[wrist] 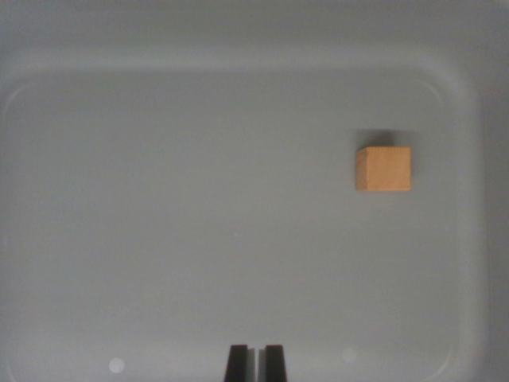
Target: Push wooden cube
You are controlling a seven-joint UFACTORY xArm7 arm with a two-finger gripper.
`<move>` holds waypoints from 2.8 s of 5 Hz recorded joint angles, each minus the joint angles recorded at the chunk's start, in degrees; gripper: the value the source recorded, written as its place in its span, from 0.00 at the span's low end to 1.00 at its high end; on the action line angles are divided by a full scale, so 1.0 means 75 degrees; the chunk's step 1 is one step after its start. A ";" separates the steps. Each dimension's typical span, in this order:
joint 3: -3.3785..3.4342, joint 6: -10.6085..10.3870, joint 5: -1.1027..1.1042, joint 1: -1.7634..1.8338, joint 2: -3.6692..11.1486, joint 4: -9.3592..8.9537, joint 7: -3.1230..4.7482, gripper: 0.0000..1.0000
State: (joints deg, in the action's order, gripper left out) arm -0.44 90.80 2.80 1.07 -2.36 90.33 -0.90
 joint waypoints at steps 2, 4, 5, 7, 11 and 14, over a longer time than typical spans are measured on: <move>-0.0013 -0.0075 -0.0012 -0.0017 0.0038 -0.0043 0.0038 0.00; -0.0035 -0.0197 -0.0031 -0.0043 0.0100 -0.0114 0.0099 0.00; -0.0062 -0.0354 -0.0055 -0.0078 0.0179 -0.0205 0.0179 0.00; -0.0097 -0.0553 -0.0086 -0.0122 0.0280 -0.0319 0.0279 0.00; -0.0184 -0.1047 -0.0162 -0.0231 0.0530 -0.0605 0.0528 0.00; -0.0235 -0.1335 -0.0207 -0.0294 0.0676 -0.0771 0.0673 0.00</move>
State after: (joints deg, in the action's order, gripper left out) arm -2.20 80.79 1.25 -1.13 2.72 84.55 4.14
